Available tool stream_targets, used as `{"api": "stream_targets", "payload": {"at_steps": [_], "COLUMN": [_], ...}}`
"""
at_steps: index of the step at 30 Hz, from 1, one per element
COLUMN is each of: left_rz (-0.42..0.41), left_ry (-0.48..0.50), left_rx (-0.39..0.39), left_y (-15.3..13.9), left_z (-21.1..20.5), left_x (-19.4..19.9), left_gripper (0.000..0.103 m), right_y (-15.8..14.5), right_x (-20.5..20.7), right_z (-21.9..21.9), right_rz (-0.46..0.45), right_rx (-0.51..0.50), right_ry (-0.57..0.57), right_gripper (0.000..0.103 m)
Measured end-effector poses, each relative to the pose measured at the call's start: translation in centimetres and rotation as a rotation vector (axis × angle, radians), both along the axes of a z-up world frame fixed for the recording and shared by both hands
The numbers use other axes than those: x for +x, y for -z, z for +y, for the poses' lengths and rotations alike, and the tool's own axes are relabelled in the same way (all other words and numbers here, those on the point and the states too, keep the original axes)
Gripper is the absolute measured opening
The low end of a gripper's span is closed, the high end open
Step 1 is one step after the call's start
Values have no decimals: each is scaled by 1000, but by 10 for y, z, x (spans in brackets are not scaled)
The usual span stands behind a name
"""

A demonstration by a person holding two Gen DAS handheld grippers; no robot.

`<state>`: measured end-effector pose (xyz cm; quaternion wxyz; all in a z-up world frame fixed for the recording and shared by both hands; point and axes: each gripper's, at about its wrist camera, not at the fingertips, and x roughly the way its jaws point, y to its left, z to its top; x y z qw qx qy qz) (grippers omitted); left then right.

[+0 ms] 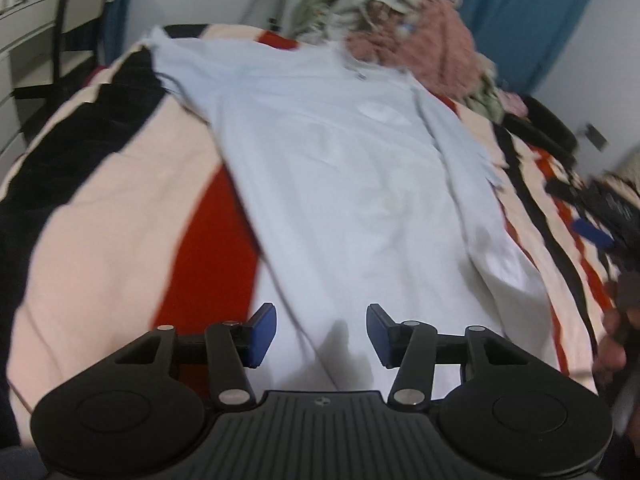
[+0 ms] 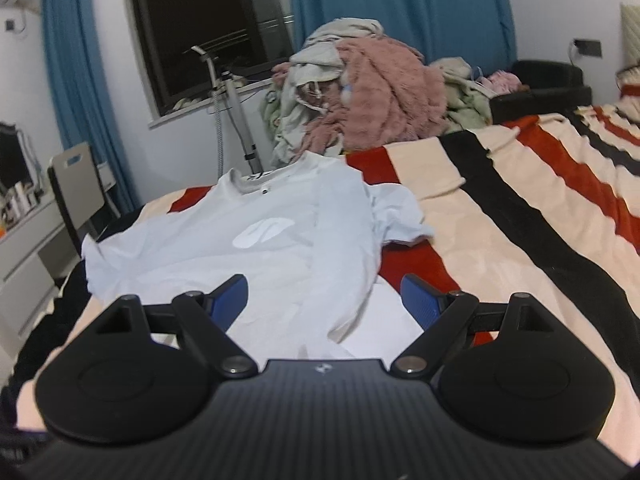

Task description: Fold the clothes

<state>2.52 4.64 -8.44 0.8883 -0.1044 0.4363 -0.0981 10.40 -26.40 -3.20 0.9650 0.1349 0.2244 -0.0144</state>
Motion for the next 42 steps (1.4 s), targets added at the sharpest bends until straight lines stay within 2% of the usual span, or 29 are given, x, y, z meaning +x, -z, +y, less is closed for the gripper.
{"api": "stream_targets", "payload": {"at_steps": [5, 9, 10, 12, 15, 18, 20, 23, 25, 27, 29, 31, 32, 33, 35, 36, 38, 40, 42], "left_rz": [69, 122, 126, 136, 169, 168, 195, 258, 317, 379, 469, 467, 465, 462, 423, 390, 301, 209, 117], "left_ry": [133, 197, 201, 191, 171, 121, 57, -37, -19, -15, -30, 3, 20, 36, 39, 28, 3, -50, -153], "left_rx": [27, 94, 120, 123, 57, 40, 35, 106, 231, 384, 454, 457, 458, 456, 388, 348, 259, 188, 81], "left_y": [11, 23, 26, 26, 17, -8, -24, -48, -50, -40, -25, -21, -18, -17, -20, -23, -29, -31, -28], "left_z": [-31, -51, -55, -54, -36, 1, 27, 55, 56, 53, 54, 49, 47, 45, 45, 48, 55, 60, 77], "left_x": [-17, -22, -23, -22, -16, -7, 2, 18, 29, 35, 41, 46, 49, 52, 57, 61, 71, 84, 108], "left_gripper": [47, 46, 42, 4, 2, 2, 2, 2, 2, 0, 0, 1, 5, 13, 20, 35, 57, 66, 75], "right_y": [-1, -1, -1, 0, 2, 1, 0, -1, -1, -2, -2, -1, -1, -1, -1, -1, -1, -1, 0], "right_x": [-3, -4, -5, -5, -5, -5, -6, -6, -7, -7, -7, -6, -6, -6, -5, -5, -5, -4, -2], "right_z": [-8, -8, -8, -8, -7, -8, -9, -11, -12, -13, -13, -14, -14, -14, -15, -15, -14, -13, -10], "right_rz": [4, 3, 3, 7, 15, 13, 12, 9, 8, 6, 9, 14, 14, 14, 16, 18, 19, 19, 22], "right_rx": [22, 15, 14, 7, -1, 8, 15, 25, 31, 38, 41, 41, 45, 47, 55, 60, 70, 79, 78], "right_ry": [18, 14, 13, 8, 6, 5, 4, 3, 3, 2, 1, 1, 0, 0, -2, -4, -15, -32, -42], "right_gripper": [85, 85, 85, 85, 85, 85, 85, 85, 85, 85, 85, 85, 85, 85, 85, 85, 85, 85, 85]}}
